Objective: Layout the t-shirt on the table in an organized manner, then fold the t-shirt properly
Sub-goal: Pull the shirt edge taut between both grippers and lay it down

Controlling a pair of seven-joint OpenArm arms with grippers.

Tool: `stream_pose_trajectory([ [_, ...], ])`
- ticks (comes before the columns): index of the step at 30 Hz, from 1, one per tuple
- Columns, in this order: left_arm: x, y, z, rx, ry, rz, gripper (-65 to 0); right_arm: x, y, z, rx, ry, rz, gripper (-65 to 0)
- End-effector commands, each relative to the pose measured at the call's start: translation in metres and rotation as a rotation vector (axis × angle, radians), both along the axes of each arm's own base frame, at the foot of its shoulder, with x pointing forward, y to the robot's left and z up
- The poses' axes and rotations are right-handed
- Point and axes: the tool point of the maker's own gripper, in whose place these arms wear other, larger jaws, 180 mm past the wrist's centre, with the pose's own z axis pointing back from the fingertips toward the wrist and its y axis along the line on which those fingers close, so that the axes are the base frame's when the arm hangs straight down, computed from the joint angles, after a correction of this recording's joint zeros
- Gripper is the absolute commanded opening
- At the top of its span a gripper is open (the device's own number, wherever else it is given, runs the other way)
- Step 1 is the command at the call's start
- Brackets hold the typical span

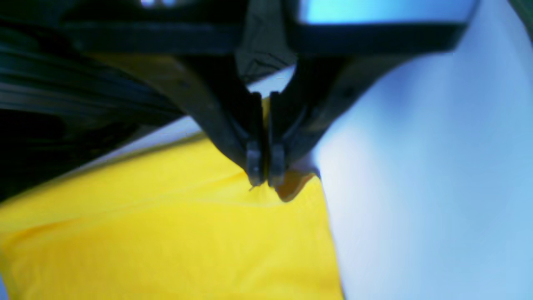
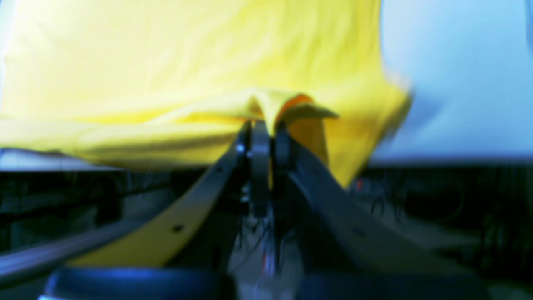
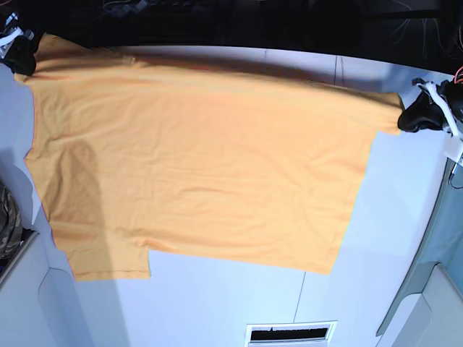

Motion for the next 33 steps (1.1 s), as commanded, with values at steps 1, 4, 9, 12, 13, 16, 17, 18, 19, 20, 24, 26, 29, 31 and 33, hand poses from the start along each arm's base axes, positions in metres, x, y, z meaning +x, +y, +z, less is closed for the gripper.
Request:
stream_pose_trajectory([
  [1,0.011,0.002,0.009,0.013,-0.047,-0.012,-65.0,0.015,-0.007,0.013,-0.032,-0.055,0.002,-65.0],
  [4,0.024,-0.001,-0.001,0.037,-0.070,-0.014,-65.0,0.040,-0.014,0.022,-0.064,-0.125,-0.010,-65.0],
  [9,0.050,-0.001,-0.024,0.024,-0.073,0.024,-65.0,0.071,-0.021,0.017,-0.059,-0.161,-0.032,-65.0],
  [12,0.063,-0.003,-0.031,-0.003,-0.065,0.034,-65.0,0.077,-0.015,-0.004,-0.017,-0.119,-0.022,-65.0],
  [13,0.065,-0.005,-0.034,-0.010,-0.059,0.034,-65.0,0.078,-0.012,-0.012,-0.002,-0.101,-0.020,-65.0],
  [16,0.065,-0.009,-0.048,0.008,-0.027,0.021,-65.0,0.073,-0.006,-0.035,0.019,-0.065,-0.023,-65.0],
  [17,0.064,-0.011,-0.053,0.016,-0.021,0.016,-65.0,0.070,-0.005,-0.042,0.021,-0.046,-0.027,-65.0],
  [18,0.063,-0.012,-0.057,0.022,-0.014,0.013,-63.5,0.067,-0.004,-0.048,0.028,-0.030,-0.033,-65.0],
  [19,0.061,-0.013,-0.061,0.022,-0.008,0.011,-59.8,0.064,-0.002,-0.053,0.039,-0.019,-0.041,-65.0],
  [20,0.059,-0.014,-0.065,0.020,-0.001,0.011,-55.9,0.060,-0.001,-0.057,0.049,-0.006,-0.049,-65.0],
  [24,0.056,-0.012,-0.070,0.013,0.007,0.023,-43.4,0.053,0.001,-0.065,0.065,0.016,-0.064,-42.3],
  [26,0.055,-0.012,-0.070,0.006,0.017,0.023,-40.2,0.052,0.001,-0.064,0.070,0.019,-0.066,-37.6],
  [29,0.057,-0.010,-0.061,-0.043,0.020,0.048,-40.0,0.054,-0.005,-0.052,0.062,0.002,-0.074,-37.6],
  [31,0.058,-0.006,-0.053,-0.088,0.016,0.080,-40.0,0.056,-0.016,-0.040,0.050,-0.026,-0.100,-37.6],
  [33,0.059,0.001,-0.045,-0.121,0.014,0.113,-39.4,0.055,-0.032,-0.030,0.031,-0.053,-0.143,-37.5],
])
